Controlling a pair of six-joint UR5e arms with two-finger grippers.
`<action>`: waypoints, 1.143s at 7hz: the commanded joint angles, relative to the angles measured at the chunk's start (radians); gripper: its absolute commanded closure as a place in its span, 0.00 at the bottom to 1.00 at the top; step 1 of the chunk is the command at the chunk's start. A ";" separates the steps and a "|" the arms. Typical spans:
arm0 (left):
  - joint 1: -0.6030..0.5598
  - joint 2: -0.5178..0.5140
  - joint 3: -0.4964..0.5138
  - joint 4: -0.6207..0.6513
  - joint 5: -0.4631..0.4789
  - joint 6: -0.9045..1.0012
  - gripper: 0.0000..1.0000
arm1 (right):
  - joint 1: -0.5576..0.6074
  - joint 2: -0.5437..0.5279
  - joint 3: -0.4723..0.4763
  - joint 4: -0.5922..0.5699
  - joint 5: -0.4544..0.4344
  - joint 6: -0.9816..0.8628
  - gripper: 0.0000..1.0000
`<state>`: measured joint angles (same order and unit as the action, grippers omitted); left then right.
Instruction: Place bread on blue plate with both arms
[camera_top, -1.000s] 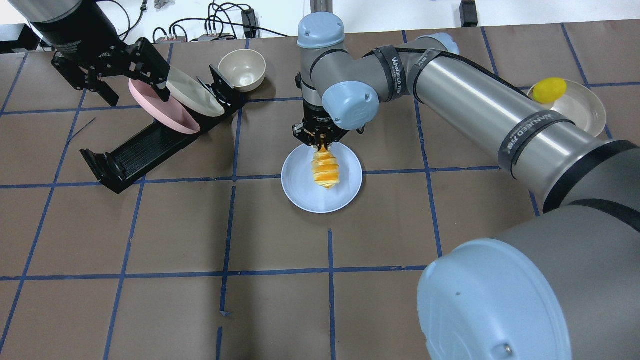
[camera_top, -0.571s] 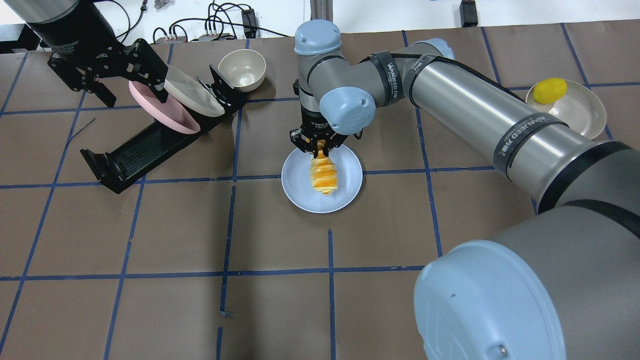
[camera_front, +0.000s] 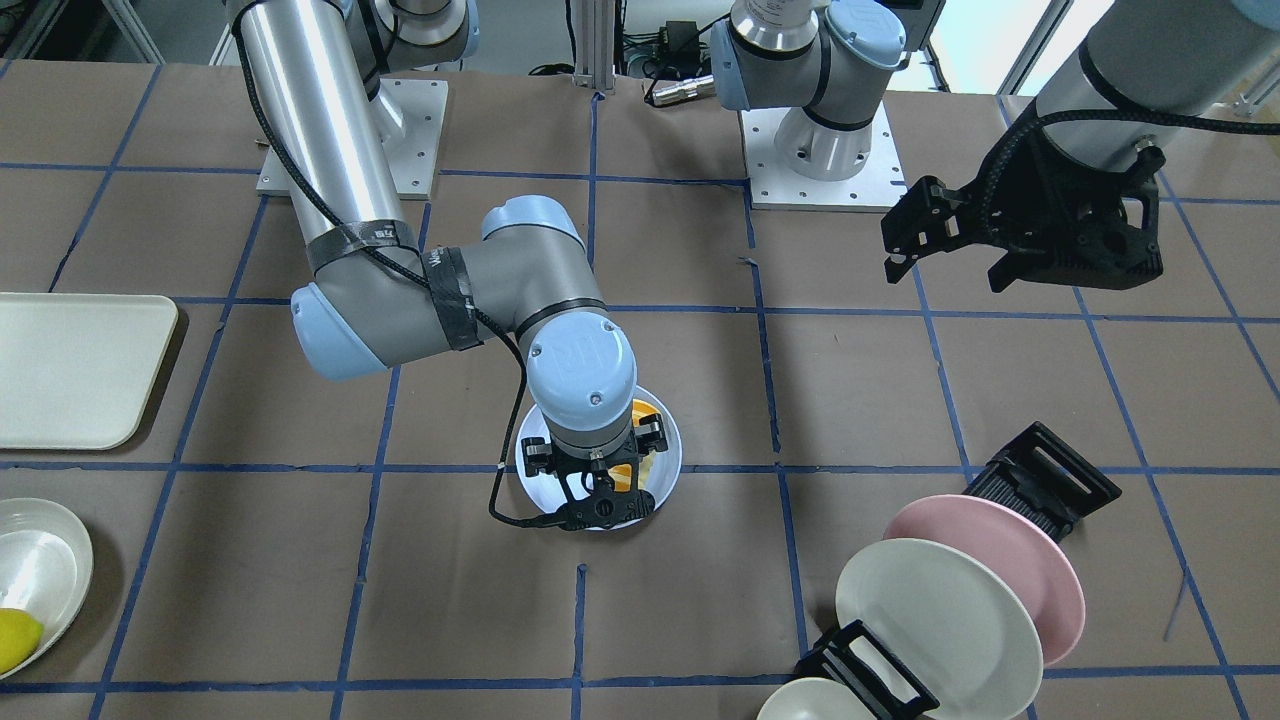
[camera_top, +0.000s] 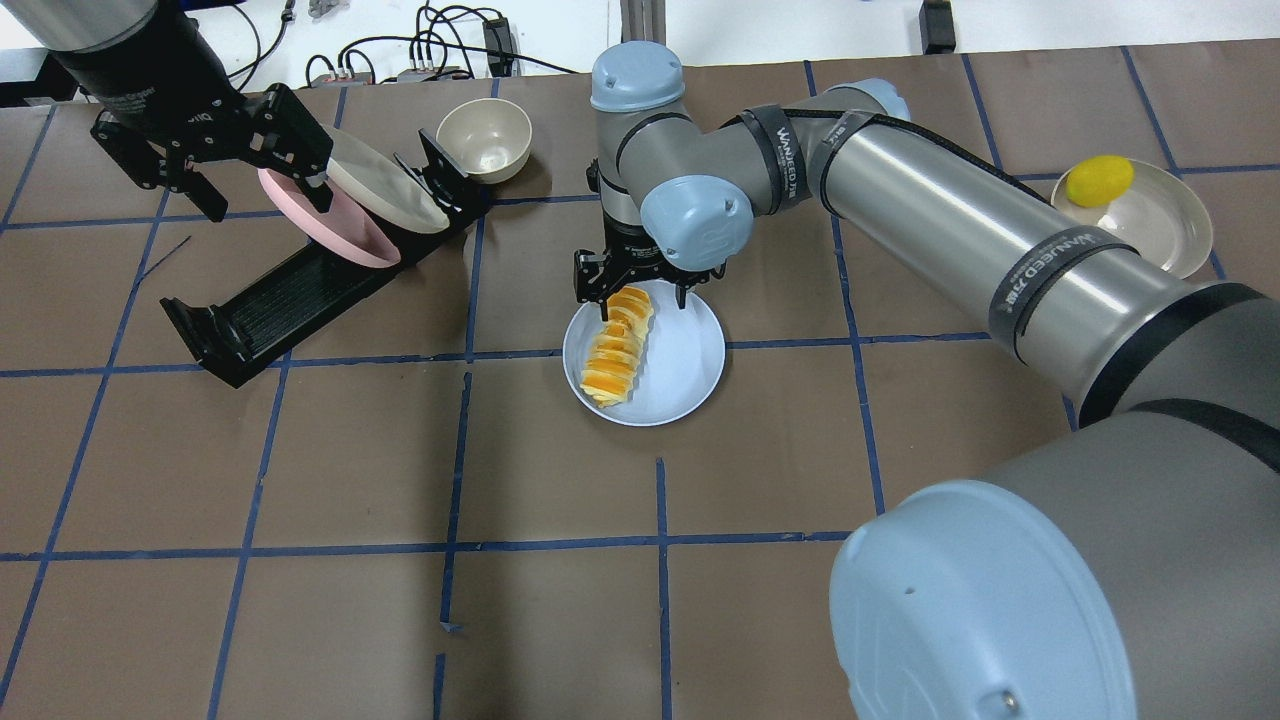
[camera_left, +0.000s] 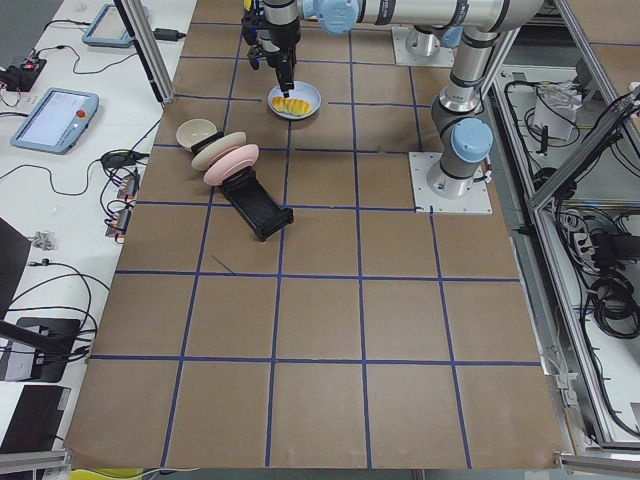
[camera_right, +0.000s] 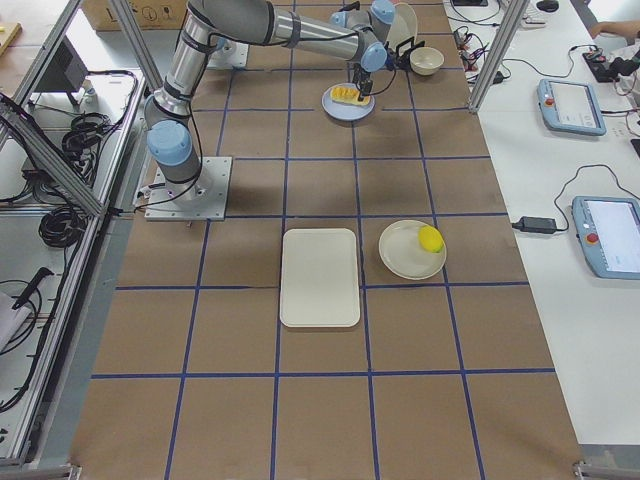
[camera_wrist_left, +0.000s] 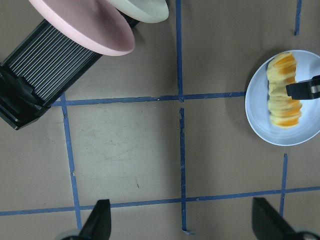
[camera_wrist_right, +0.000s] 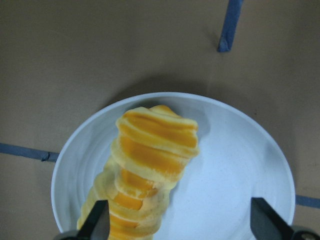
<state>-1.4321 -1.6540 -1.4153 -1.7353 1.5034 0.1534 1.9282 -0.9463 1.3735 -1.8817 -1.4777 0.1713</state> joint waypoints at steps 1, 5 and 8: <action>0.002 0.046 -0.078 0.020 0.000 -0.015 0.00 | -0.053 -0.028 -0.010 -0.004 -0.004 -0.044 0.00; -0.001 0.053 -0.090 0.054 0.001 -0.053 0.00 | -0.286 -0.239 -0.017 0.098 -0.019 -0.205 0.00; -0.001 0.053 -0.090 0.054 0.001 -0.051 0.00 | -0.298 -0.434 -0.054 0.344 -0.107 -0.257 0.00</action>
<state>-1.4338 -1.6012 -1.5045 -1.6818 1.5048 0.1021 1.6355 -1.3008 1.3422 -1.6547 -1.5607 -0.0480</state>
